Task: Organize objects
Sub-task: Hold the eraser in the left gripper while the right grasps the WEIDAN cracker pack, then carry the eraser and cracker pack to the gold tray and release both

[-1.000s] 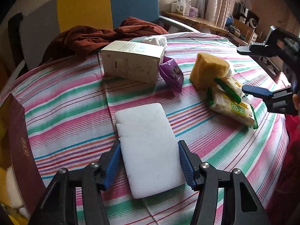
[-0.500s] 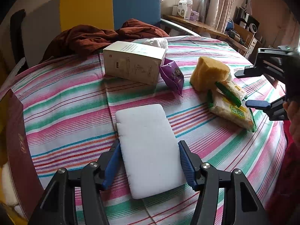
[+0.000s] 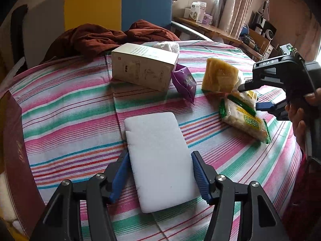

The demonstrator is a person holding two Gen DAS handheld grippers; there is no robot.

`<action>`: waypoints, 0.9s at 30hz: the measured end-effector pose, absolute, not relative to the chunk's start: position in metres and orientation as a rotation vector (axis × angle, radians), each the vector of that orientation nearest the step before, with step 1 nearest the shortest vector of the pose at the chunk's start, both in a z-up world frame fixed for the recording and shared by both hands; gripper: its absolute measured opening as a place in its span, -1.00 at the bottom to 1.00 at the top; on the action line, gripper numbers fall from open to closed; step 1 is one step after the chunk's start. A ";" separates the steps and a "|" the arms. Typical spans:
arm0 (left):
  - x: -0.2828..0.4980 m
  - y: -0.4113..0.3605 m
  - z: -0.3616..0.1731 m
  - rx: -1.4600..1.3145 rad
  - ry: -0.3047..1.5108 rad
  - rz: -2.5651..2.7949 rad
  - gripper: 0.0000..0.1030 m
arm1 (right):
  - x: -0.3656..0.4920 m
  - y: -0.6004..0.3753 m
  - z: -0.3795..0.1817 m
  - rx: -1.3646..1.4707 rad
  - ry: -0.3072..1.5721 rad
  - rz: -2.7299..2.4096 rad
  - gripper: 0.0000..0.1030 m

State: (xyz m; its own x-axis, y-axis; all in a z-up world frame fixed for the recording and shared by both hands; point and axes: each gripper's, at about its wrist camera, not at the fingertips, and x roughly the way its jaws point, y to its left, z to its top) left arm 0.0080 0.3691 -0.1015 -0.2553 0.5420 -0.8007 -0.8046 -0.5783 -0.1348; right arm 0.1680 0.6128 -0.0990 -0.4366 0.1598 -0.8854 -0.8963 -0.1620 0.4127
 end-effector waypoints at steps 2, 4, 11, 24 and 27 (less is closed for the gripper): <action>0.007 0.368 -0.102 -1.073 0.377 1.932 0.21 | 0.169 0.613 -0.100 -0.908 1.316 1.712 -0.15; 0.007 0.368 -0.102 -1.076 0.372 1.929 0.21 | 0.167 0.615 -0.101 -0.916 1.321 1.716 -0.11; 0.009 0.367 -0.102 -1.064 0.372 1.939 0.21 | 0.152 0.616 -0.100 -0.951 1.254 1.720 0.07; 0.011 0.364 -0.099 -1.078 0.385 1.938 0.12 | 0.173 0.608 -0.091 -0.892 1.277 1.767 -0.32; 0.013 0.356 -0.096 -1.088 0.380 1.925 0.11 | 0.184 0.597 -0.077 -0.810 1.314 1.839 -0.32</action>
